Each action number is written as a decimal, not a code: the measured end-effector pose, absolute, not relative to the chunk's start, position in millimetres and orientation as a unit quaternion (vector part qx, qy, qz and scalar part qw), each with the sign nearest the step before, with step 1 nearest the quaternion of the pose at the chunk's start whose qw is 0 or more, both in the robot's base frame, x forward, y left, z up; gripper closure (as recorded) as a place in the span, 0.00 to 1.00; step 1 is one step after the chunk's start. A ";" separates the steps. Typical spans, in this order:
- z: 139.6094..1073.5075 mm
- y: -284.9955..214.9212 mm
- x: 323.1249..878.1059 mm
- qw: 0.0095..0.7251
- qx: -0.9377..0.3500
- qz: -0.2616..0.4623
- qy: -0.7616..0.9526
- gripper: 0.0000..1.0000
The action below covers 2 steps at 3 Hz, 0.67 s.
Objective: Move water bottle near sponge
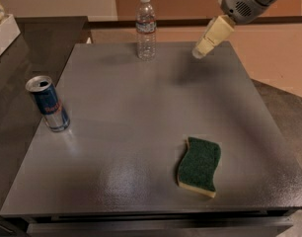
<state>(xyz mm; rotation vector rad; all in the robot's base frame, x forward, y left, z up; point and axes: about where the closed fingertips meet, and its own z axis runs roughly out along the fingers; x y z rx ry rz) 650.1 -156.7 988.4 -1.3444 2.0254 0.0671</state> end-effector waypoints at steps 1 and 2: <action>991.0 -126.1 688.4 0.379 -0.505 0.042 0.774 0.00; 990.7 -101.2 709.1 0.401 -0.499 0.058 0.766 0.00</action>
Offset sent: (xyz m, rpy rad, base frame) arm 0.0826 0.0800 0.0067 0.1833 -0.0937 0.0089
